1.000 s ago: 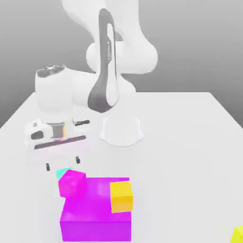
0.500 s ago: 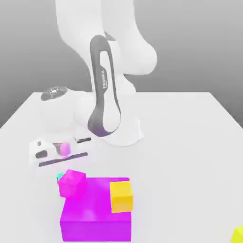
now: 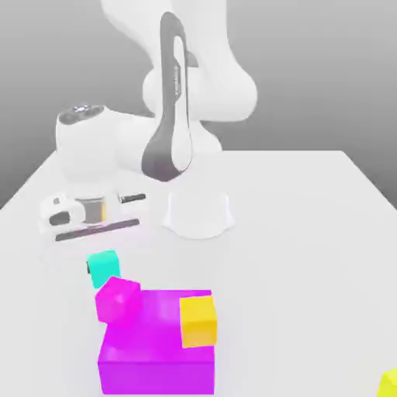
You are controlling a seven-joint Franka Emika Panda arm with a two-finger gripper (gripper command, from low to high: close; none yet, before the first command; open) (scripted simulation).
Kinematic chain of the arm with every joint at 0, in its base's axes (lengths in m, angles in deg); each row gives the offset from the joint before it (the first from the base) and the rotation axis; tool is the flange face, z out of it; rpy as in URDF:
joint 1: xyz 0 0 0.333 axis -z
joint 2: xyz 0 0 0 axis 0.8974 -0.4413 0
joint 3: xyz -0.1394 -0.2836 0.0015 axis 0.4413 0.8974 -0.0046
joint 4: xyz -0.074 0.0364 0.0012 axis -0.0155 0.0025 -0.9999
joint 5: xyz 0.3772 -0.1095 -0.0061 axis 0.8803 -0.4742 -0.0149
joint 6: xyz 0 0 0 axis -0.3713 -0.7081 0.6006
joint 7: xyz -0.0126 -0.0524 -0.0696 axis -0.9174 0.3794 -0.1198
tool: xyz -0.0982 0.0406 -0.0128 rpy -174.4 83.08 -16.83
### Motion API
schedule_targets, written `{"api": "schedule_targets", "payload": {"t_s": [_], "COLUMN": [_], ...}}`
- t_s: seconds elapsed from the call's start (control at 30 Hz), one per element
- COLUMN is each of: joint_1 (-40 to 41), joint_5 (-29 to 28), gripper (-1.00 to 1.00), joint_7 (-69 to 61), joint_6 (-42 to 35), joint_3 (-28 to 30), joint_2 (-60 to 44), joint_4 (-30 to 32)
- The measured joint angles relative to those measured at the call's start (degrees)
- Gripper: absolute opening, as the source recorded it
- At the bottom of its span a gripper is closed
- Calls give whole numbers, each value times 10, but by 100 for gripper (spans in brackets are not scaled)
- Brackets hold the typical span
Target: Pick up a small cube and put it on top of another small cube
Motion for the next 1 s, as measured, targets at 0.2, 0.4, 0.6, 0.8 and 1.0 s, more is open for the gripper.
{"api": "schedule_targets", "payload": {"t_s": [0.2, 0.4, 0.6, 0.8, 1.0], "joint_1": [-55, -100, -144, -161, -165], "joint_5": [62, 50, 35, -24, -27], "gripper": [-100, -100, -100, -100, 100], "joint_7": [-17, -50, -84, -100, -100], "joint_6": [-53, -132, -213, -224, -164], "joint_3": [-20, -59, -99, -125, -124], "joint_2": [26, 42, 57, 28, -22], "joint_4": [-87, -127, -166, -151, -138]}}
